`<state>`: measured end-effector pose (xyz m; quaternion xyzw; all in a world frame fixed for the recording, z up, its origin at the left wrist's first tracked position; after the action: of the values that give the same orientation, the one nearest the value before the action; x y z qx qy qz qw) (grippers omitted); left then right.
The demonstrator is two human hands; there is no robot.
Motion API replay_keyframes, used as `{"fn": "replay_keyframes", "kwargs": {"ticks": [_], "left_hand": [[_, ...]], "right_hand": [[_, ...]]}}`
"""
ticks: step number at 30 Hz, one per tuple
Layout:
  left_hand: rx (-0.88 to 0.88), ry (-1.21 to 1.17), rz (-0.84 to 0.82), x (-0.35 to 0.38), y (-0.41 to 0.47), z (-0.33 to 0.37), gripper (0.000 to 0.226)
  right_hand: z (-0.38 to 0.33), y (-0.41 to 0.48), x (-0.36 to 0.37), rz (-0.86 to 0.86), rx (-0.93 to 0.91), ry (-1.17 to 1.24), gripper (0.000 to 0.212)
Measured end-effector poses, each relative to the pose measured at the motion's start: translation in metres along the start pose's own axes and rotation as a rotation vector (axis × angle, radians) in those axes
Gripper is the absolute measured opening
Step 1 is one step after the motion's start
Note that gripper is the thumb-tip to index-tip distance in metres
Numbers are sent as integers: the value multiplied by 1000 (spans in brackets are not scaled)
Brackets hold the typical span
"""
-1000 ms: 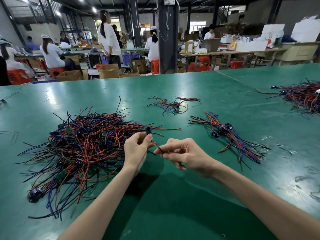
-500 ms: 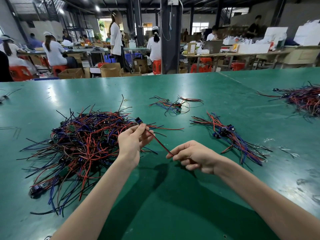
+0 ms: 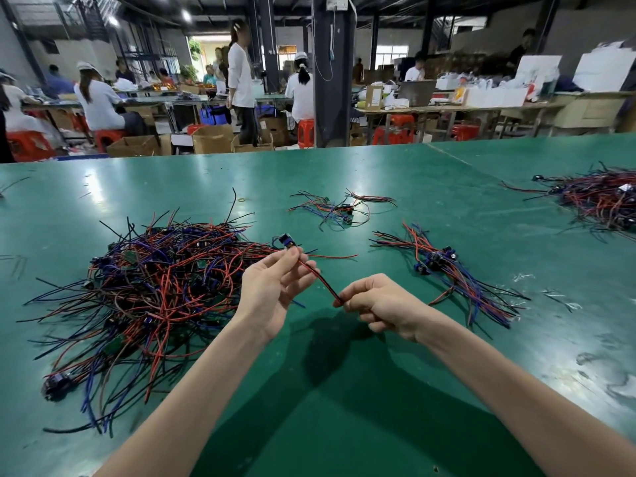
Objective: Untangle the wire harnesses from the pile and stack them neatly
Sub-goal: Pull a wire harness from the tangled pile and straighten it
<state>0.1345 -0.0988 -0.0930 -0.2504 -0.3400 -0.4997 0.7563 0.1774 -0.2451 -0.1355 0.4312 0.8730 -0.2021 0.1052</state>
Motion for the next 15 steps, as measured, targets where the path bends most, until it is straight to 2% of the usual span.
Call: {"fn": "replay_keyframes", "kwargs": {"ticks": [6,11,15], "left_hand": [[284,172,83,-19,8,33,8],[339,243,140,-31,11,34,10],[337,275,163,-34,12,34,10]], "right_hand": [[-8,-7,8,-128,-63,-29,20],[-26,-17,22,-266,-164,115,21],[-19,-15,19,-237,-97,74,22]]}}
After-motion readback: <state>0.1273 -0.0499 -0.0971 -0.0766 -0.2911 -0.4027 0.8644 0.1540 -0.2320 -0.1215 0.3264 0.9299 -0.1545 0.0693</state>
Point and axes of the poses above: each hand's wrist, its own y-axis towards the middle knuckle, its own x-axis out of the palm, z = x × y, the point moved 10 cm from there along y, towards the middle knuckle, and after that the axes turned 15 degrees about -y, right-handed, at the moved point
